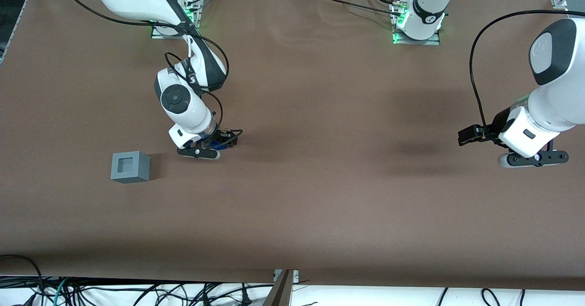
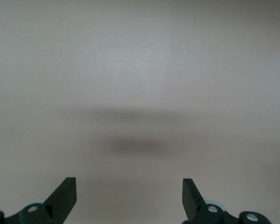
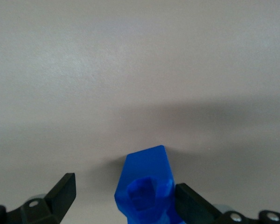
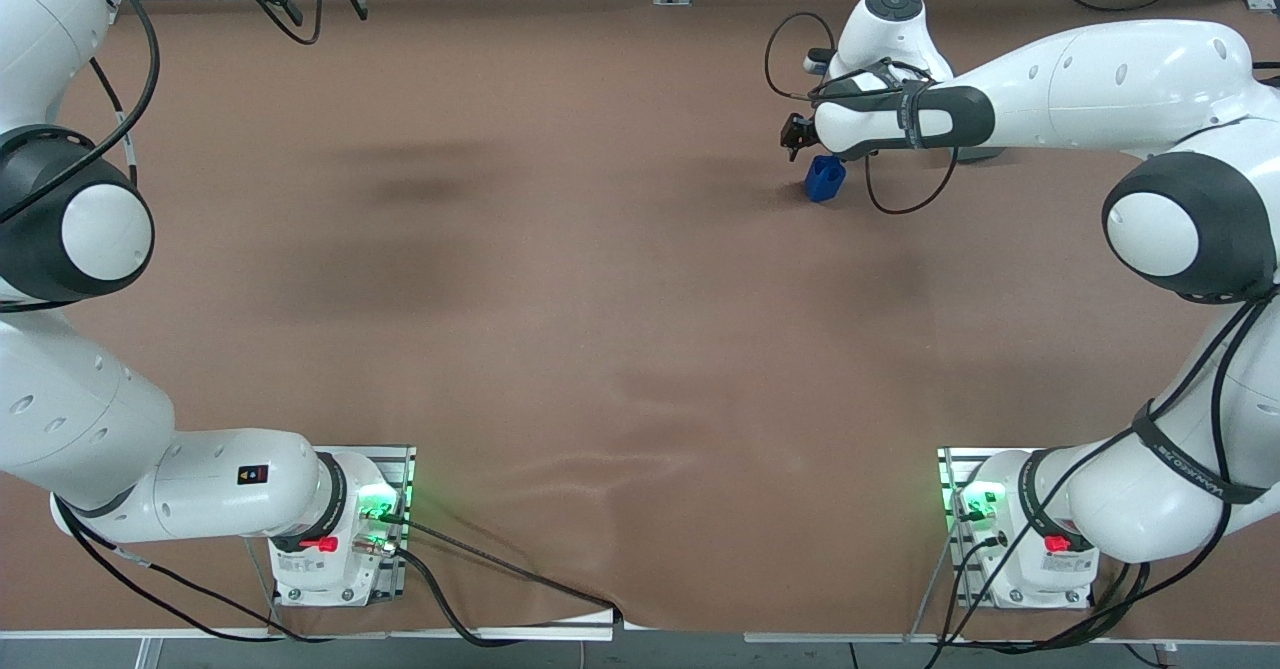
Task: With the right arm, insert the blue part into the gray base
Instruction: 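Close the right gripper on the blue block and lift it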
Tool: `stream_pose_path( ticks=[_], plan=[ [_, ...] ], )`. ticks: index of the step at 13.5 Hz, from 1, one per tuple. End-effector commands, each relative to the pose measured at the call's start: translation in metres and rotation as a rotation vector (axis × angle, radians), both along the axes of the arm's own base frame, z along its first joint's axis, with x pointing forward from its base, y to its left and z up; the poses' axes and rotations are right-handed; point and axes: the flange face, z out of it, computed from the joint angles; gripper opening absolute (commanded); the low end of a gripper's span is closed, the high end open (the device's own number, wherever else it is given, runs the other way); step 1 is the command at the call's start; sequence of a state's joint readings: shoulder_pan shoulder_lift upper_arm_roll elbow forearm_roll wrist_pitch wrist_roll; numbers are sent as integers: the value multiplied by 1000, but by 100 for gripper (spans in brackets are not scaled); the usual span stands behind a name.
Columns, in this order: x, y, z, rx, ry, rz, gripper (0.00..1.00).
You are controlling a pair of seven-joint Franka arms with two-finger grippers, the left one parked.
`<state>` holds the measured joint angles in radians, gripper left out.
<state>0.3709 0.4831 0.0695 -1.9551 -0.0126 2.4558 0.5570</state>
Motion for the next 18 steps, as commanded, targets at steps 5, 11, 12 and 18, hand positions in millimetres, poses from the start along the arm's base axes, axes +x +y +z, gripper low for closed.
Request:
stream_pose_path(
  ticks=[5, 11, 12, 18],
  plan=[
    [-11, -1, -1, -27, -6, 30, 98],
    [-18, -4, -5, -39, 13, 111, 60],
    [-18, -4, -4, -38, 12, 113, 57],
    [2, -18, 32, -55, 9, 176, 23]
  ],
)
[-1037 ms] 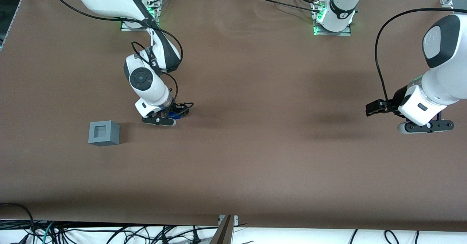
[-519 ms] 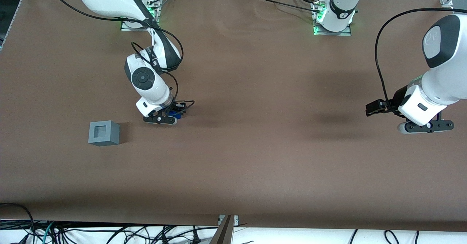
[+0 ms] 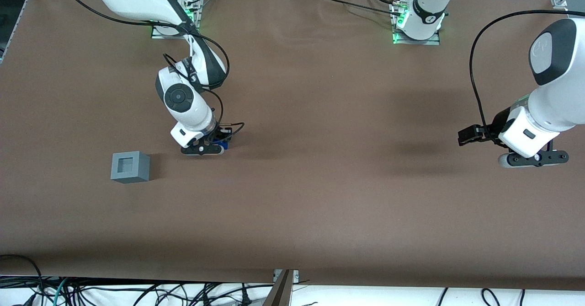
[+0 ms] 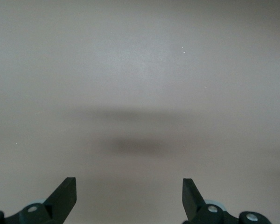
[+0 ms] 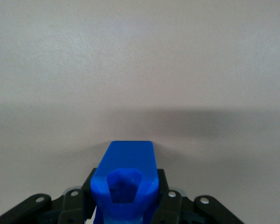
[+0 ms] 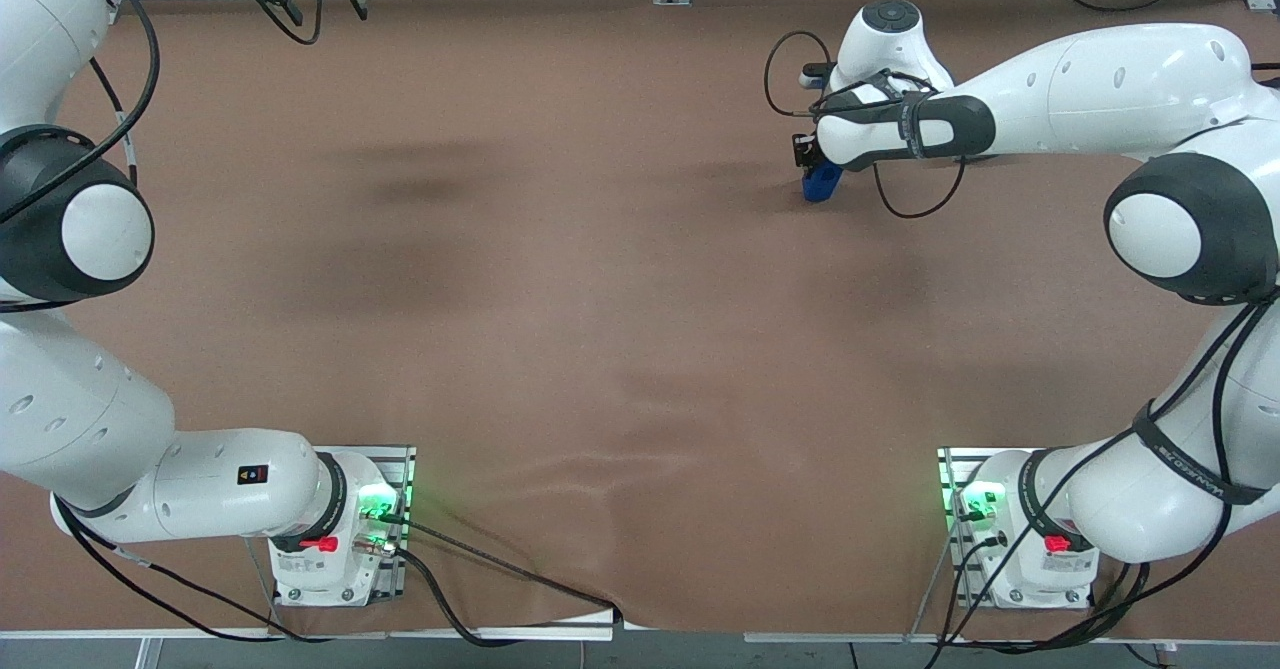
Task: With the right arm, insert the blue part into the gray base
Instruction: 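Close the right gripper on the blue block and lift it, then carry the blue block with the right gripper above the gray base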
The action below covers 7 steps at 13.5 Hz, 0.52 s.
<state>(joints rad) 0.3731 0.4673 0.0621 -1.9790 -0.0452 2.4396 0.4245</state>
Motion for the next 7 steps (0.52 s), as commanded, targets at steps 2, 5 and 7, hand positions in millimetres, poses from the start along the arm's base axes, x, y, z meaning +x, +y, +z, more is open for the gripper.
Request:
stream_pose_path(
  ticks=[2, 5, 7],
  plan=[
    [32, -42, 64, -57, 31, 57, 23],
    [62, -112, 91, -88, 31, 129, 23],
    [69, -160, 103, -106, 27, 191, 23]
  ],
)
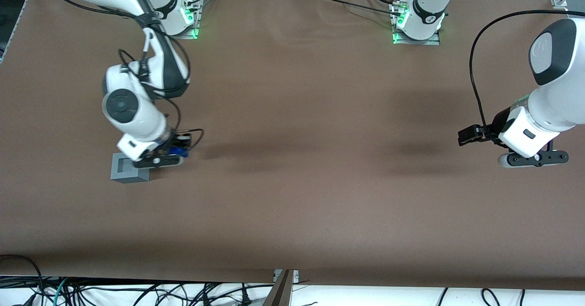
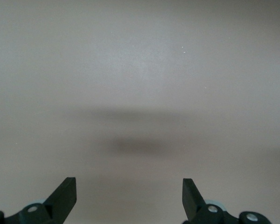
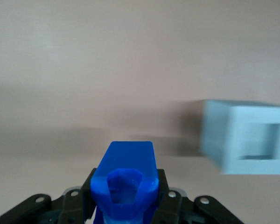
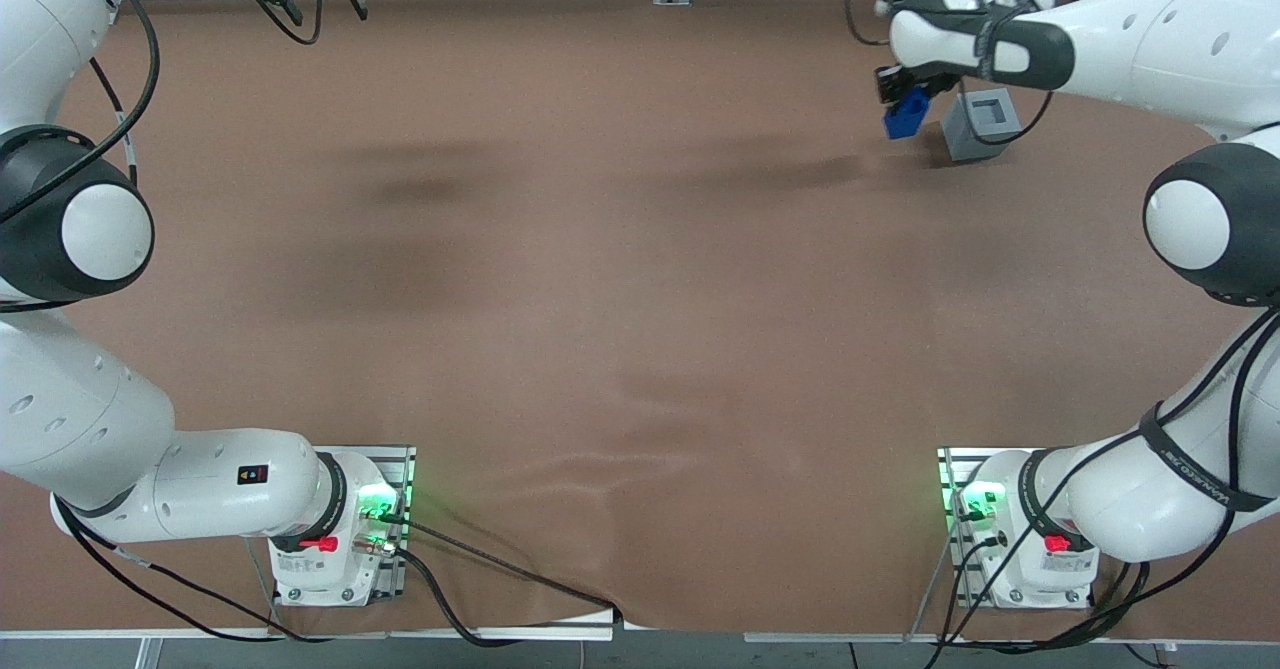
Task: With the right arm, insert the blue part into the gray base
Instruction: 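Carry the blue block with the right gripper above the gray base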
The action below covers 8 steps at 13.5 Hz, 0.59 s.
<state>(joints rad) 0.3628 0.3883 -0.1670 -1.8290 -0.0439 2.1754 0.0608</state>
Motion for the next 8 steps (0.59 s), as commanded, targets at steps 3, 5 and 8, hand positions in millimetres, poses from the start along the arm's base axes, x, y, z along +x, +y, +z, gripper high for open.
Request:
stream_pose_path(
  ticks=[3, 5, 8],
  plan=[
    [7, -100, 20, -1, 17, 116, 24],
    [7, -129, 19, 40, 20, 139, 24],
    [2, -150, 4, 49, 30, 132, 24]
  ],
)
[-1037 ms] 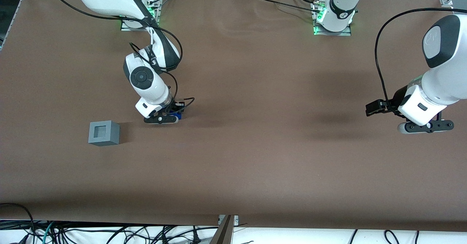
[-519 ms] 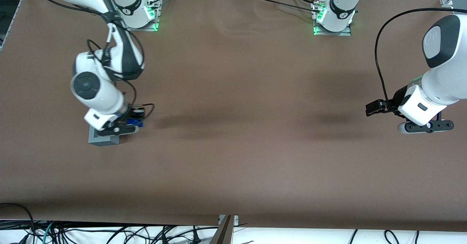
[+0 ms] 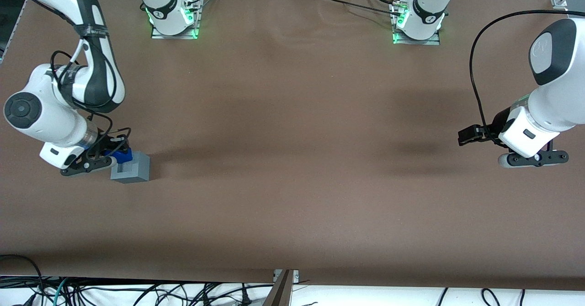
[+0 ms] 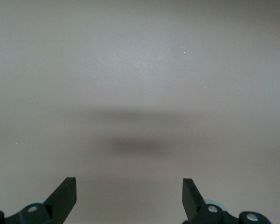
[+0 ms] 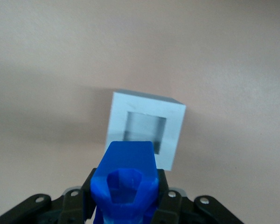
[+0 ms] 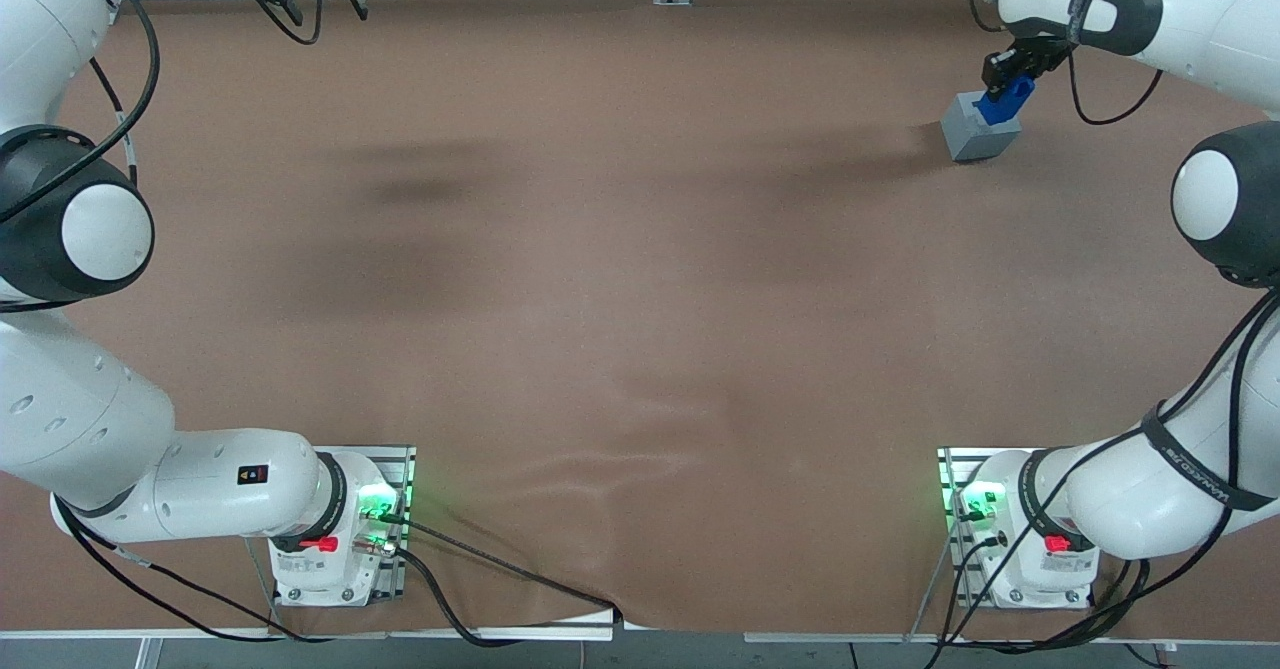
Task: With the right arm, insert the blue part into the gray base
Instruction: 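Carry the blue block with the right gripper above the gray base, then lower the blue block into the gray base's square hole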
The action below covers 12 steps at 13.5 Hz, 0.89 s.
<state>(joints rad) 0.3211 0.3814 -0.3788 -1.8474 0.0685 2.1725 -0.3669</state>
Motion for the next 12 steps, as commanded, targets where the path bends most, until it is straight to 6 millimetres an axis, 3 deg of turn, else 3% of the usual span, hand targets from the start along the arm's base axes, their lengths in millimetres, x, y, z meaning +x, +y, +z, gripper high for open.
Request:
stream_pose_path(
  ticks=[1, 4, 12],
  plan=[
    [-5, -6, -7, 19, -8, 11, 24],
    [-2, -23, -18, 9, -20, 4, 24],
    [6, -17, -26, 31, -37, -16, 24]
  ],
)
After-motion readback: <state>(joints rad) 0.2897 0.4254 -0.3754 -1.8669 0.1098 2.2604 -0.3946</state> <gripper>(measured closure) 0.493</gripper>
